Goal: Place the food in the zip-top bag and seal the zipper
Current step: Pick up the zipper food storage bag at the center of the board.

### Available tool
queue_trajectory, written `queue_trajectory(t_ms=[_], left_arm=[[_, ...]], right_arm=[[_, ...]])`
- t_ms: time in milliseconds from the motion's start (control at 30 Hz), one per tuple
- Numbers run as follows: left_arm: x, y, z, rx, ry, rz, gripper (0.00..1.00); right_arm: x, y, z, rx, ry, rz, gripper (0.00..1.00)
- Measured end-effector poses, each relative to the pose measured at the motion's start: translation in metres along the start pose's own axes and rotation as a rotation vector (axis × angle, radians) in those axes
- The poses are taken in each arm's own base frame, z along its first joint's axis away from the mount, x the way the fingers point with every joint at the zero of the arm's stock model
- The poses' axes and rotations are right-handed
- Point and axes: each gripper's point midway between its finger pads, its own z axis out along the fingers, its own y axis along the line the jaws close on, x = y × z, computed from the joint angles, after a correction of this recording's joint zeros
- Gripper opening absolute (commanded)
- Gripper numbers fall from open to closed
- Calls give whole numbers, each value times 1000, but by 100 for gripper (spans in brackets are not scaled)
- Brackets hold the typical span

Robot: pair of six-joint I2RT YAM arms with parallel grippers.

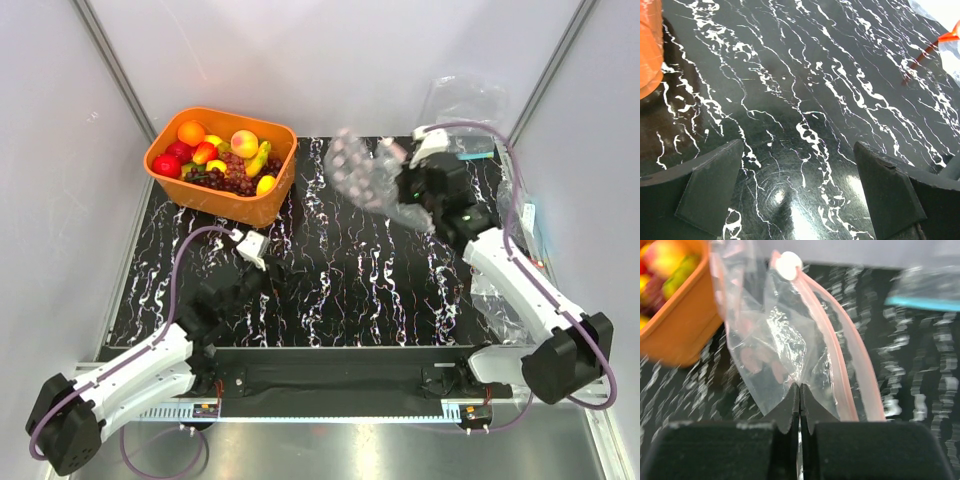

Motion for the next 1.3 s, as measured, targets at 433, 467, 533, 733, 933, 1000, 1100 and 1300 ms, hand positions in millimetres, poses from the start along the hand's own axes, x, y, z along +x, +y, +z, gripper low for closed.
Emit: queue_trajectory(t_ms=[433,467,533,733,933,1000,1100,1300], left_arm=[[-8,18,-6,-119,-38,-62,99],[-8,18,-5,-120,-37,-65,99],[-5,18,-4,-120,-27,-73,99],[3,19,4,-136,24,-102,99],[-10,13,2,-123,-20,-151,99],[-19,10,-1,-108,-60,-186,99],[-22,5,-3,-87,-100,-259,99],[5,5,7,-95,-37,-390,99]], right_arm=[[137,141,-31,-346,299,-157,0],[140,149,-36,-370,305,-161,0],[145,159,-41,-398,309,-165,1],[165,183,-57,-481,322,-197,1],[167,187,-57,-493,311,-195,1],[166,189,-57,-498,302,-192,1],[165,192,-58,-502,294,-191,1],[165,197,-60,-509,279,-194,1]])
